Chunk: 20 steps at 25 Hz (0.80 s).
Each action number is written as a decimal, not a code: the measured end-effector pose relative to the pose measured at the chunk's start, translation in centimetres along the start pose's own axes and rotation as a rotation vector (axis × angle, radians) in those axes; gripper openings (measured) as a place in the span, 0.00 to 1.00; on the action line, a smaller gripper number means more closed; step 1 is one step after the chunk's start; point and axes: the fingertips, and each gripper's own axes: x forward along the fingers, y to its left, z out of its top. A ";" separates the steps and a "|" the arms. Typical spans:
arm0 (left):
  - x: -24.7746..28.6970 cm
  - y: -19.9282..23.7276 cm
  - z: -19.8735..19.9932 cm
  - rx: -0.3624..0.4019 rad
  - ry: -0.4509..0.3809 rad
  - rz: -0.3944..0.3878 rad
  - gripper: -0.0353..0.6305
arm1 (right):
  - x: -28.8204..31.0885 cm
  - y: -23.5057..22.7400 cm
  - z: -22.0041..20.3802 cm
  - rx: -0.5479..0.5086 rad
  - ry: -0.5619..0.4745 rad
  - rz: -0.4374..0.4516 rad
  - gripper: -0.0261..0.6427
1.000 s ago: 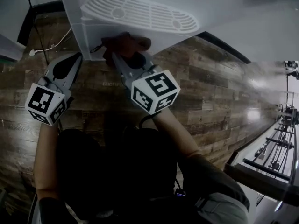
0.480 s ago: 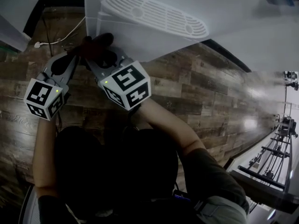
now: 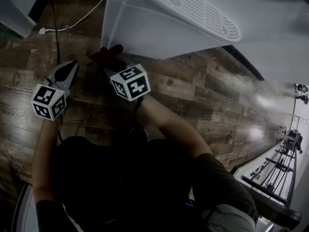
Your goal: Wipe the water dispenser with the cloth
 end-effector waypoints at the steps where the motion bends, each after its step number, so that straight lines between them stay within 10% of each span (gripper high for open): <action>1: 0.4 -0.4 -0.7 0.004 0.016 -0.018 0.08 | 0.9 0.0 -0.7 -0.001 0.027 0.006 0.13; 7: 1.1 -2.3 -2.7 0.004 0.054 -0.106 0.08 | 4.7 -1.7 -1.9 -0.025 0.130 0.003 0.13; 20: -2.0 -0.8 3.1 -0.080 -0.058 0.015 0.08 | 0.2 -0.1 5.2 0.090 0.040 0.000 0.13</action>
